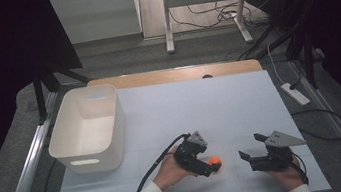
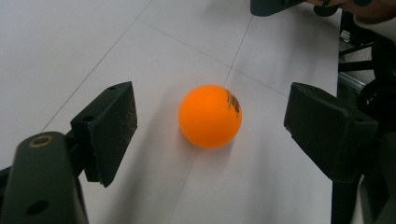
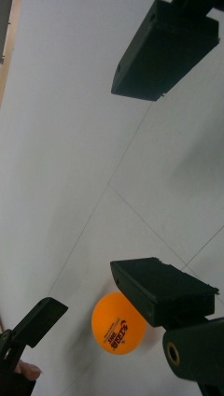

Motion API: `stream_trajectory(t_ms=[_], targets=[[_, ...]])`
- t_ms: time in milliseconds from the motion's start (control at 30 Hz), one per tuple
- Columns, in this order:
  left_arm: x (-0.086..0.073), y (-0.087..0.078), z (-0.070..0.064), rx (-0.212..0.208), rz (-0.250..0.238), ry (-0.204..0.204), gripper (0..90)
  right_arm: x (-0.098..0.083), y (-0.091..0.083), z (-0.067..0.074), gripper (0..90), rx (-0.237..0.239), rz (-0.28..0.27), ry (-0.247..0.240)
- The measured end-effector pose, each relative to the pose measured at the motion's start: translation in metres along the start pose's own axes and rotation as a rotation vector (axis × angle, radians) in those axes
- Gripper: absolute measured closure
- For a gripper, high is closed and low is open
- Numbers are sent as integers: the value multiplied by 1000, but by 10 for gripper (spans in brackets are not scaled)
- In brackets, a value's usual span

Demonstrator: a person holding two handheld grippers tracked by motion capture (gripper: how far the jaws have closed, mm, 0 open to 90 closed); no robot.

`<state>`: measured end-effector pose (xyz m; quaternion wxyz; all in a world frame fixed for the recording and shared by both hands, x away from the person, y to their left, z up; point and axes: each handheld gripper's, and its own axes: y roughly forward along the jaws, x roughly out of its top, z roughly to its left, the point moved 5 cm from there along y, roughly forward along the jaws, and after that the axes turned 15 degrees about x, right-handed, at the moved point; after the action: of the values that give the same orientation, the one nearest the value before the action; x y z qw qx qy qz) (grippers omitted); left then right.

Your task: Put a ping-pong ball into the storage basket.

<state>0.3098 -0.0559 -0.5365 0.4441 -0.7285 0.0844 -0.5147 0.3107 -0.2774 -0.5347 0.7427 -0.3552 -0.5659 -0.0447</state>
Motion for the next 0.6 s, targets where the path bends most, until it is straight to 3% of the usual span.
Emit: stream_trajectory(t_ms=[233, 600], targets=[[-3, 14, -4, -3, 50, 22, 175, -1, 0, -1, 132, 0, 2, -1], [-3, 23, -5, 10, 70, 39, 193, -1, 0, 0, 131, 3, 4, -4]])
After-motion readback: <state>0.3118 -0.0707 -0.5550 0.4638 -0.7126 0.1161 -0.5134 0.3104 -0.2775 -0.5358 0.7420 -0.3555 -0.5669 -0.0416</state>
